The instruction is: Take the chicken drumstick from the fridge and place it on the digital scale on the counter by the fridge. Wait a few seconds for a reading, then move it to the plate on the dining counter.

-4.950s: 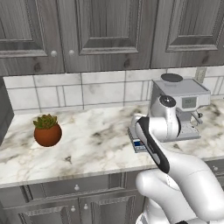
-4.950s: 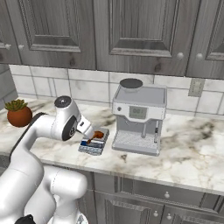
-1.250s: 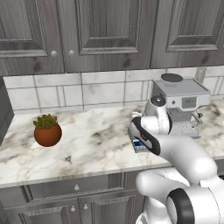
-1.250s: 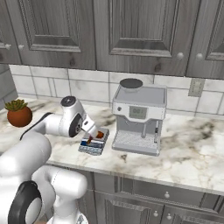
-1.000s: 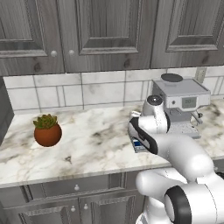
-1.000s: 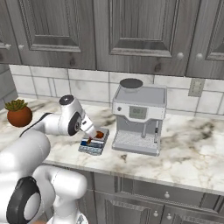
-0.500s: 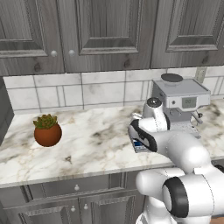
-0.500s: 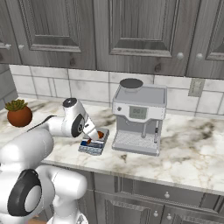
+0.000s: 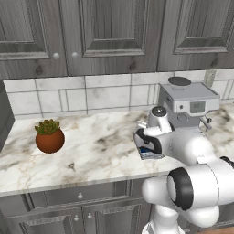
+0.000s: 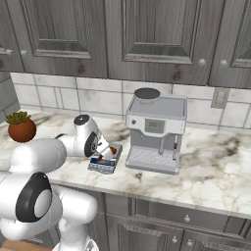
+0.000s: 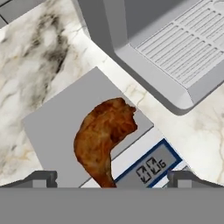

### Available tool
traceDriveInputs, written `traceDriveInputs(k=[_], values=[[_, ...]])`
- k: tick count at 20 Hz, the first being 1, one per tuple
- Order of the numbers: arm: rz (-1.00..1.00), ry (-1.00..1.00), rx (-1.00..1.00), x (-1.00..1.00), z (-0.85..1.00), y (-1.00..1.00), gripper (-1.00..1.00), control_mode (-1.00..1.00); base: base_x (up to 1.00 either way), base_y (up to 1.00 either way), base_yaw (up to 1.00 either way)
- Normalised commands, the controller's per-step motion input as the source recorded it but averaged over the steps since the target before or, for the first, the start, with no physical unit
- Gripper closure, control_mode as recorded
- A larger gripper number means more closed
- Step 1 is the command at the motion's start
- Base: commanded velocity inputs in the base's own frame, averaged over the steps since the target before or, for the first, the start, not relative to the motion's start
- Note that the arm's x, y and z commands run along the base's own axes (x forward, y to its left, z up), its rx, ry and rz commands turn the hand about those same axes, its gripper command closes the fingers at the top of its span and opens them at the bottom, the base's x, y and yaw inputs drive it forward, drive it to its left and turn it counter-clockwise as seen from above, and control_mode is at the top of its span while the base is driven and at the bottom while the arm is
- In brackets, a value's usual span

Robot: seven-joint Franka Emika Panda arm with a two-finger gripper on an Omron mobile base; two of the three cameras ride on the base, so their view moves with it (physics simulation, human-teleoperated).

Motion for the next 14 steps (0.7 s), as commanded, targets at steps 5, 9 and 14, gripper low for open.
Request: traceDriveInputs(k=[5, 9, 14], values=[[0.0, 0.0, 0.0, 0.33, -0.09, 0.0, -1.0, -1.0, 0.0, 0.0, 0.0], [0.0, 0.04, 0.0, 0.31, -0.17, 0.0, -1.0, -1.0, 0.0, 0.0, 0.0], [0.0, 0.06, 0.0, 0.12, -0.22, 0.0, -1.0, -1.0, 0.0, 0.0, 0.0]])
